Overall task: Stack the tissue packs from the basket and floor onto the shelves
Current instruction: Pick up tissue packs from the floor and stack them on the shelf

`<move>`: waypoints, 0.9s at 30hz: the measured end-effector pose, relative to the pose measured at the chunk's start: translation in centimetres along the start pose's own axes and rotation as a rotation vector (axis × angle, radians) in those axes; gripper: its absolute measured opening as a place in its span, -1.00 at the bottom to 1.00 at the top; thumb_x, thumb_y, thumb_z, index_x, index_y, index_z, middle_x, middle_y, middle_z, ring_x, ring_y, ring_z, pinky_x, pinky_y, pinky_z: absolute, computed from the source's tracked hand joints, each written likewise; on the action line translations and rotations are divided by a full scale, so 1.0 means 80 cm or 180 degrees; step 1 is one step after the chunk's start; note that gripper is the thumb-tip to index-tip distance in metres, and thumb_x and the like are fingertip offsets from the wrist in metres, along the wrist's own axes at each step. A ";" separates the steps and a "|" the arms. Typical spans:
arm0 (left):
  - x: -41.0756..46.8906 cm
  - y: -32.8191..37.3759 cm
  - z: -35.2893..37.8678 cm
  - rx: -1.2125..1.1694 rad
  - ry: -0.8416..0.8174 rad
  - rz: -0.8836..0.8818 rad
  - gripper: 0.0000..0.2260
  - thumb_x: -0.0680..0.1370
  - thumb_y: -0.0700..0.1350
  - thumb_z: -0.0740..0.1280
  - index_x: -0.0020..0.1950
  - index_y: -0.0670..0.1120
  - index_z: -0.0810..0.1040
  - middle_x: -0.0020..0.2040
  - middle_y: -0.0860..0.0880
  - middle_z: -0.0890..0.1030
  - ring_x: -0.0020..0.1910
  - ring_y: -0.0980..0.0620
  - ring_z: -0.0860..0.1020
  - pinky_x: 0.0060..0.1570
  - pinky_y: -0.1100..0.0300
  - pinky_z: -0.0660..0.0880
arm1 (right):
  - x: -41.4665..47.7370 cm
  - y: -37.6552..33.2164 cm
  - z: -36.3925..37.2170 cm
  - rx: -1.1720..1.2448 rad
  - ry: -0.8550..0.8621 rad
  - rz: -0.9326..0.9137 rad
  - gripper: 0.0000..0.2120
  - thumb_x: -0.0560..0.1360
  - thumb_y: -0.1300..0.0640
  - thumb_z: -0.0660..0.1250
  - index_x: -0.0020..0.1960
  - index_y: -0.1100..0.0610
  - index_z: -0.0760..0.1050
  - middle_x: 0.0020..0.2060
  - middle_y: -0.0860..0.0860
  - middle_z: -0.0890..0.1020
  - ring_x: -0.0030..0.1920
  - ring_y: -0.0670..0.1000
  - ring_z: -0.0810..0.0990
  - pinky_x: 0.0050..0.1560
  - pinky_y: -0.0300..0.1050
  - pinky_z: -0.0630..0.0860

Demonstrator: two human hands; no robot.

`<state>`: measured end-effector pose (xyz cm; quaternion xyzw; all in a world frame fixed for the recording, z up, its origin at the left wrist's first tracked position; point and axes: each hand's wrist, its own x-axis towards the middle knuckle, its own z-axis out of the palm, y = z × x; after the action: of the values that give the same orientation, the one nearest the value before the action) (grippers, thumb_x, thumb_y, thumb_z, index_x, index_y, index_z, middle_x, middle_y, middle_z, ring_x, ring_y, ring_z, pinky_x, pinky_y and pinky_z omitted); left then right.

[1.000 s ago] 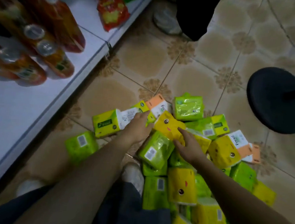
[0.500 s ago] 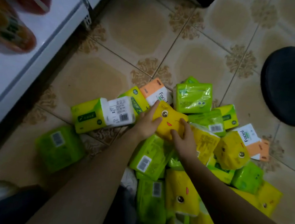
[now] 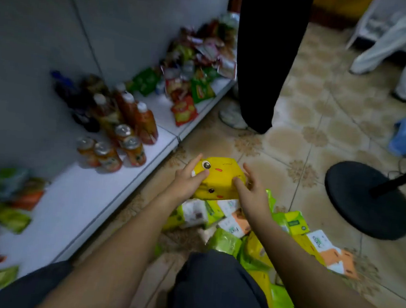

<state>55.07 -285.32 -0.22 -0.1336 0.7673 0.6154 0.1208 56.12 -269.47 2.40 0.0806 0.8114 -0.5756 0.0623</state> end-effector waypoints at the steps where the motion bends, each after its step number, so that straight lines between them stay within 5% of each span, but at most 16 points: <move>1: -0.026 0.022 -0.018 -0.0042 0.0114 0.0097 -0.54 0.59 -0.02 0.24 0.46 0.14 0.22 0.49 -0.06 0.22 0.44 -0.03 0.24 0.39 0.12 0.24 | -0.015 -0.027 0.001 0.0030 -0.0091 -0.0236 -0.57 0.55 0.24 0.22 0.40 0.09 0.32 0.31 0.06 0.44 0.21 -0.06 0.41 0.21 -0.12 0.39; 4: -0.111 0.077 -0.075 -0.0052 0.0574 0.0374 -0.54 0.61 -0.03 0.20 0.49 0.07 0.18 0.49 -0.04 0.22 0.44 -0.06 0.25 0.38 -0.01 0.30 | -0.065 -0.100 0.013 -0.0163 -0.0392 -0.0911 -0.62 0.55 0.27 0.17 0.35 0.08 0.40 0.28 0.08 0.46 0.28 0.00 0.42 0.17 -0.23 0.34; 7: -0.208 0.118 -0.129 -0.0178 0.1122 0.0589 -0.54 0.62 -0.07 0.17 0.51 0.04 0.14 0.44 0.01 0.26 0.37 -0.04 0.33 0.14 0.24 0.45 | -0.127 -0.167 0.034 -0.0333 -0.0567 -0.1540 -0.70 0.55 0.27 0.18 0.26 0.16 0.49 0.20 0.13 0.51 0.25 0.06 0.44 0.15 -0.25 0.30; 9: -0.272 0.135 -0.165 -0.0254 0.1559 0.0756 -0.51 0.62 -0.08 0.18 0.52 0.02 0.09 0.45 0.01 0.25 0.38 0.00 0.31 0.18 0.34 0.37 | -0.173 -0.210 0.051 -0.0320 -0.0760 -0.1868 -0.71 0.56 0.25 0.20 0.26 0.20 0.48 0.20 0.16 0.50 0.25 0.08 0.44 0.20 -0.21 0.30; 12: -0.371 0.157 -0.220 -0.0326 0.2190 0.0738 -0.44 0.59 -0.03 0.23 0.53 -0.03 0.06 0.48 -0.06 0.23 0.39 -0.06 0.32 0.32 0.06 0.35 | -0.248 -0.273 0.079 -0.0234 -0.0974 -0.2394 -0.70 0.54 0.22 0.25 0.26 0.22 0.48 0.20 0.15 0.51 0.23 0.09 0.45 0.22 -0.20 0.29; 14: -0.436 0.171 -0.254 -0.0406 0.2562 0.0760 -0.50 0.59 -0.02 0.23 0.48 -0.08 0.15 0.36 -0.11 0.36 0.20 -0.05 0.47 0.02 0.13 0.47 | -0.297 -0.312 0.099 -0.0160 -0.1140 -0.2717 -0.69 0.52 0.20 0.29 0.25 0.23 0.48 0.18 0.16 0.53 0.22 0.10 0.46 0.19 -0.24 0.28; 16: -0.499 0.181 -0.285 -0.0432 0.2862 0.0862 -0.64 0.59 -0.01 0.22 0.33 -0.11 0.28 0.18 -0.08 0.43 -0.09 0.06 0.48 -0.26 0.22 0.39 | -0.342 -0.347 0.123 -0.0103 -0.1345 -0.2990 -0.65 0.50 0.17 0.33 0.26 0.22 0.47 0.18 0.16 0.52 0.23 0.09 0.46 0.19 -0.26 0.26; 21: -0.630 0.177 -0.346 -0.0382 0.3260 0.1012 -0.59 0.54 -0.08 0.32 0.35 -0.13 0.33 0.14 -0.01 0.46 0.02 0.11 0.43 -0.36 0.47 0.41 | -0.442 -0.410 0.190 0.0000 -0.1888 -0.3484 -0.45 0.42 0.10 0.43 0.35 0.21 0.38 0.24 0.14 0.46 0.28 0.06 0.40 0.26 -0.16 0.29; 23: -0.671 0.171 -0.373 -0.0286 0.3457 0.1104 -0.51 0.47 -0.09 0.42 0.36 -0.11 0.36 0.19 0.01 0.49 0.04 0.12 0.46 -0.28 0.52 0.43 | -0.475 -0.434 0.222 0.0105 -0.2072 -0.3663 -0.44 0.40 0.13 0.45 0.35 0.21 0.37 0.25 0.15 0.46 0.29 0.07 0.40 0.26 -0.13 0.32; 27: -0.736 0.150 -0.435 0.0076 0.4053 0.1035 -0.26 0.27 0.17 0.48 0.39 0.01 0.35 0.30 -0.05 0.44 0.22 0.00 0.47 0.17 0.15 0.48 | -0.532 -0.477 0.295 0.0330 -0.2409 -0.3754 -0.51 0.42 0.17 0.42 0.32 0.16 0.41 0.25 0.12 0.48 0.26 0.07 0.43 0.26 -0.04 0.39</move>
<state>105.14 -313.53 38.74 -0.3527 0.7060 0.4179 -0.4500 90.24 -306.63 38.17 -0.5759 0.6138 -0.5398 0.0140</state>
